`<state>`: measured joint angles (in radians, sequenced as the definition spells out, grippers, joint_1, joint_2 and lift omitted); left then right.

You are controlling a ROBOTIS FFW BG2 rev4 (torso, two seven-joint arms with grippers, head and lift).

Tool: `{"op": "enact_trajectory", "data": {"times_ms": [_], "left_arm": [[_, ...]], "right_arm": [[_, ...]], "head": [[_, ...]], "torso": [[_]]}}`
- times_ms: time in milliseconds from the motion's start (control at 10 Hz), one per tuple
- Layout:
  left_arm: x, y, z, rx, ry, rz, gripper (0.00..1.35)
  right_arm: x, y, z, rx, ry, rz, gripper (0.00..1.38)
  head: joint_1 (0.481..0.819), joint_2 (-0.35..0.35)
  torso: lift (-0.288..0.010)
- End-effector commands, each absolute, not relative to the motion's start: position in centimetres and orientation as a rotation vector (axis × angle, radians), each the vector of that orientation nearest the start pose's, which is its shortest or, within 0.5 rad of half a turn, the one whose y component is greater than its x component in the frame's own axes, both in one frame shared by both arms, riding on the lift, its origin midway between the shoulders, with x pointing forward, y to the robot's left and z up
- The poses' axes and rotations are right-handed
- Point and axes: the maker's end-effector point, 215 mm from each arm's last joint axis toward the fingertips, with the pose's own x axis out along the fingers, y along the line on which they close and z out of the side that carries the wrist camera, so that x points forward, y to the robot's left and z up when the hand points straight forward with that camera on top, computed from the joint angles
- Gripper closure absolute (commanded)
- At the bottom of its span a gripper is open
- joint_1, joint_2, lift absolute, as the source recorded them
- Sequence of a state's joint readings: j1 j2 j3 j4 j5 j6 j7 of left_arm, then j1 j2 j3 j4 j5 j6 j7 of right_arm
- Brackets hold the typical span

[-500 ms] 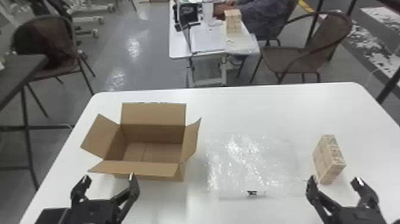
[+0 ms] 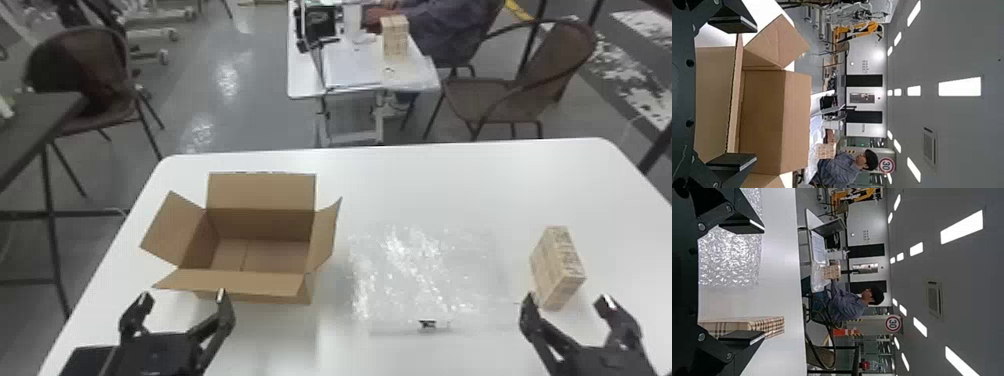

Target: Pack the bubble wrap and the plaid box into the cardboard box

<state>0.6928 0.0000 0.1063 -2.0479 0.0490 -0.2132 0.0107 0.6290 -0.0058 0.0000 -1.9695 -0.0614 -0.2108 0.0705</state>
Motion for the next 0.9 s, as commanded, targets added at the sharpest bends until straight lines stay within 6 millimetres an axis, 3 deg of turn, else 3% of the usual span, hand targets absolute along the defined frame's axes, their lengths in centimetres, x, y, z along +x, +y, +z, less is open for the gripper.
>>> {"op": "enact_trajectory", "data": {"times_ms": [0, 200, 400, 600, 800], "left_arm": [[38.0, 28.8, -35.0, 0.017, 0.001, 0.104, 0.15], [38.2, 28.9, -34.7, 0.016, -0.007, 0.107, 0.15], [39.9, 29.4, -33.2, 0.014, -0.016, 0.096, 0.15], [41.7, 31.8, -31.6, -0.009, 0.008, 0.112, 0.15], [43.6, 33.3, -31.8, -0.077, 0.05, 0.071, 0.15]], "right_arm": [[39.7, -21.7, -37.0, 0.056, 0.018, 0.061, 0.33], [39.8, -21.7, -37.0, 0.055, 0.018, 0.062, 0.34], [39.8, -21.7, -37.0, 0.056, 0.018, 0.062, 0.34], [39.8, -21.7, -37.0, 0.059, 0.018, 0.062, 0.34], [39.9, -21.4, -37.2, 0.063, 0.02, 0.067, 0.34]], "head": [[0.695, 0.105], [0.695, 0.104], [0.695, 0.106], [0.695, 0.109], [0.695, 0.135]], "torso": [[-0.102], [-0.102], [-0.102], [-0.102], [-0.102]]}}
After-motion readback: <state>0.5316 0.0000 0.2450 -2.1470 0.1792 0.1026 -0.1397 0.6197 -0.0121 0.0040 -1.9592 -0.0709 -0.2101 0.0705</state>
